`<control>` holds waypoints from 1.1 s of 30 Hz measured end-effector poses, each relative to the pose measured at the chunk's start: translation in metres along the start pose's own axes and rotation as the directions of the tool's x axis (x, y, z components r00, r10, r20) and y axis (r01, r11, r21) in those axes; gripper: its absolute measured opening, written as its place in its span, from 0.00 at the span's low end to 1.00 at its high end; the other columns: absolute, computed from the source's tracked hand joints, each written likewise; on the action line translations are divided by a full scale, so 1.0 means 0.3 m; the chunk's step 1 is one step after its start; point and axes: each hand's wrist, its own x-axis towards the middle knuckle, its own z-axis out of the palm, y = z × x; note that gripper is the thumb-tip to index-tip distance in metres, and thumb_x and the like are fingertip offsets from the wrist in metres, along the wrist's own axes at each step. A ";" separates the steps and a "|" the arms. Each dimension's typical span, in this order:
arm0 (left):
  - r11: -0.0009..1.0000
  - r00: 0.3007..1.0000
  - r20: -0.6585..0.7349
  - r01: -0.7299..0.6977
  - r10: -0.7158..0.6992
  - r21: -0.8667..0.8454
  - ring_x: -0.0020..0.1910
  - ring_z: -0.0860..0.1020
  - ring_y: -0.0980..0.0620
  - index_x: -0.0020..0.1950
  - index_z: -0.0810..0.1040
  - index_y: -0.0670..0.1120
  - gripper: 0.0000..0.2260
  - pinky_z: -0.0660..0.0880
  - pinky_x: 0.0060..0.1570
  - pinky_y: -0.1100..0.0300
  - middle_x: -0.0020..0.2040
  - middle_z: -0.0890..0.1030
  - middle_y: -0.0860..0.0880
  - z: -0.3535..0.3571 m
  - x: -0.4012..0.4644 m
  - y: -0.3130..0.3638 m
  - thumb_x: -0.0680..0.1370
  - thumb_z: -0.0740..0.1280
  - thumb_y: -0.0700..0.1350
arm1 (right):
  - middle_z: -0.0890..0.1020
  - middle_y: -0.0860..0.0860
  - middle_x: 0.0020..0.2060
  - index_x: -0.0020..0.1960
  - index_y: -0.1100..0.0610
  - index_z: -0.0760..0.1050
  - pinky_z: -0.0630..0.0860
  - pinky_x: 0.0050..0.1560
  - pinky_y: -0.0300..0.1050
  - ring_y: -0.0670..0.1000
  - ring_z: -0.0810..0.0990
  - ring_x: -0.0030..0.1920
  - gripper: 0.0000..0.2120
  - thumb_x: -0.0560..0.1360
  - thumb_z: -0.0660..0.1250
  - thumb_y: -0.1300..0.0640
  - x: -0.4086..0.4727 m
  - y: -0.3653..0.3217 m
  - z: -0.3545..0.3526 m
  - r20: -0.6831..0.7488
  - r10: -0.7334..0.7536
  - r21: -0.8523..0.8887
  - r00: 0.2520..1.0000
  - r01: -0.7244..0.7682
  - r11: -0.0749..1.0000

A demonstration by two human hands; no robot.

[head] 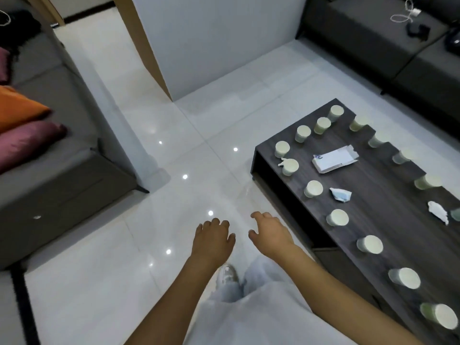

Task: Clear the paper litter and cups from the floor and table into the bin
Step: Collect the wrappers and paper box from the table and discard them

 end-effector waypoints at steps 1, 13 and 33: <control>1.000 1.000 0.001 -0.014 0.014 0.009 0.60 0.73 0.47 0.67 0.71 0.47 0.19 0.66 0.63 0.55 0.62 0.75 0.47 -0.035 0.056 -0.001 0.81 0.54 0.54 | 0.71 0.52 0.67 0.73 0.50 0.61 0.71 0.59 0.50 0.55 0.70 0.64 0.24 0.79 0.59 0.50 0.043 -0.001 -0.033 0.003 0.018 0.014 1.000 -0.018 1.000; 0.980 0.985 0.028 -0.171 0.169 0.097 0.58 0.74 0.46 0.66 0.72 0.47 0.18 0.68 0.60 0.56 0.60 0.76 0.47 -0.372 0.727 0.188 0.81 0.55 0.54 | 0.70 0.54 0.66 0.72 0.53 0.63 0.71 0.62 0.52 0.57 0.70 0.65 0.23 0.78 0.60 0.51 0.553 0.159 -0.430 -0.007 0.174 0.145 0.985 -0.171 0.975; 0.728 0.776 0.268 -0.630 0.571 0.272 0.57 0.75 0.45 0.60 0.74 0.47 0.14 0.69 0.57 0.55 0.57 0.77 0.46 -0.559 1.195 0.535 0.80 0.57 0.52 | 0.71 0.54 0.67 0.71 0.52 0.66 0.70 0.64 0.53 0.57 0.69 0.67 0.22 0.77 0.62 0.52 0.713 0.372 -0.624 0.007 0.616 0.515 0.788 -0.531 0.673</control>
